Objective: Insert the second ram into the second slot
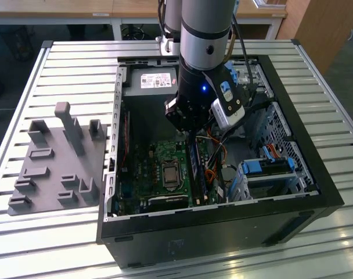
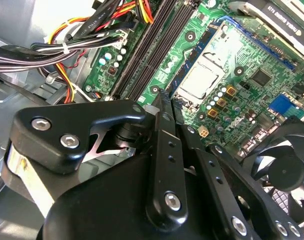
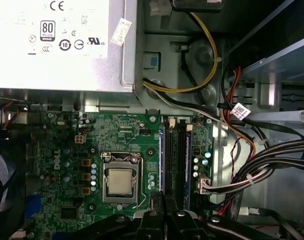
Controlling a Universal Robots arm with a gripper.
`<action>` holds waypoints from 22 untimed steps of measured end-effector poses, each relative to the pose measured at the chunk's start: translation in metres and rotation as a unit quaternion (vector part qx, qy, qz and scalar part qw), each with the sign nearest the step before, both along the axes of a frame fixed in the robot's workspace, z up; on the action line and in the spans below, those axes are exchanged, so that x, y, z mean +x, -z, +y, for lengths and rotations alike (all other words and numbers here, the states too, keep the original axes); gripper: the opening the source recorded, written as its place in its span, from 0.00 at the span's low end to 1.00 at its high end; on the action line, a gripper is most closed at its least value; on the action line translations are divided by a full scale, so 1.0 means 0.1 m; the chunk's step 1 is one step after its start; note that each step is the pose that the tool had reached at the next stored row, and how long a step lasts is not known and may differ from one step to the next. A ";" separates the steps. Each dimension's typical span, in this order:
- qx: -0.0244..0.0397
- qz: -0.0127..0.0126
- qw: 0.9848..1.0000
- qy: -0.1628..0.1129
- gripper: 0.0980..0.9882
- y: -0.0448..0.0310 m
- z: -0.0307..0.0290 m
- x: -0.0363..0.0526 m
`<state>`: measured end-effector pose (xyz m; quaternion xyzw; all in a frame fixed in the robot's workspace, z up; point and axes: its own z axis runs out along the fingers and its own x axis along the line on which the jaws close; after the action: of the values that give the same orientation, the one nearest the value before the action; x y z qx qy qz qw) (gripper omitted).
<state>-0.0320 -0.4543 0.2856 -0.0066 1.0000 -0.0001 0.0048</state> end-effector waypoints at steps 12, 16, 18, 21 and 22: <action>0.000 0.002 1.000 0.000 0.04 0.138 -0.028 0.005; 0.000 0.002 1.000 0.003 0.04 0.165 -0.057 0.018; 0.000 0.002 1.000 0.005 0.04 0.180 -0.070 0.023; 0.000 0.002 1.000 0.005 0.04 0.190 -0.074 0.025; 0.000 0.002 1.000 0.005 0.04 0.191 -0.074 0.025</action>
<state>-0.0295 -0.4617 0.2665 -0.0013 1.0000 -0.0001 0.0024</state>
